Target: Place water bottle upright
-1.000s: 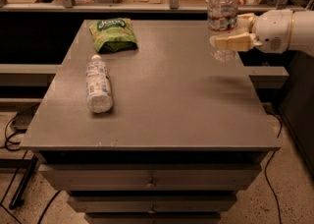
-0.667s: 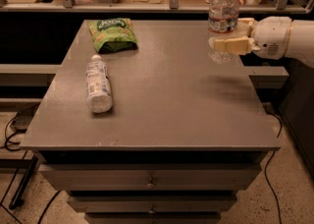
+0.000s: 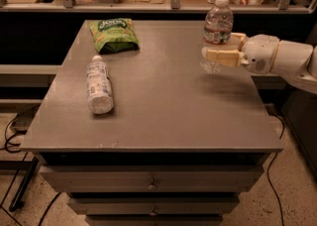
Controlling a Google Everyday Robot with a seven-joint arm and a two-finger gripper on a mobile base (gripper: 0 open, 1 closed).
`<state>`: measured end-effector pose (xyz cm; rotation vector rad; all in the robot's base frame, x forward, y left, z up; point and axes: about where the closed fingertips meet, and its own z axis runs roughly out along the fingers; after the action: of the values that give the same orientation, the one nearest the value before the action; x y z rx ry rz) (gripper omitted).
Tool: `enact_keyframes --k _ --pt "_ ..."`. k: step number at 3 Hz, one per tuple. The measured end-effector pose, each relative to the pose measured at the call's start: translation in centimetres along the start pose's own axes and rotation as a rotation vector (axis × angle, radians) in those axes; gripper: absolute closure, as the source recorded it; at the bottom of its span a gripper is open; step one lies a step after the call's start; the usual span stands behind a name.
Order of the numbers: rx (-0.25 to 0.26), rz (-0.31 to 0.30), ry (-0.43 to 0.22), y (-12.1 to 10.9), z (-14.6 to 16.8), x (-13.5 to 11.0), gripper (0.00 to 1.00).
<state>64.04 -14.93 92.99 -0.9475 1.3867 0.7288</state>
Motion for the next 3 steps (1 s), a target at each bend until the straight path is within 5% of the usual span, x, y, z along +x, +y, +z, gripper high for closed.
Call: enact_keyframes --k 1,3 --pt "0.003 0.025 -0.019 0.2 0.5 1.0 0.91" --pt "-0.007 0.072 -0.031 1.1 1.8 3.2 0.5"
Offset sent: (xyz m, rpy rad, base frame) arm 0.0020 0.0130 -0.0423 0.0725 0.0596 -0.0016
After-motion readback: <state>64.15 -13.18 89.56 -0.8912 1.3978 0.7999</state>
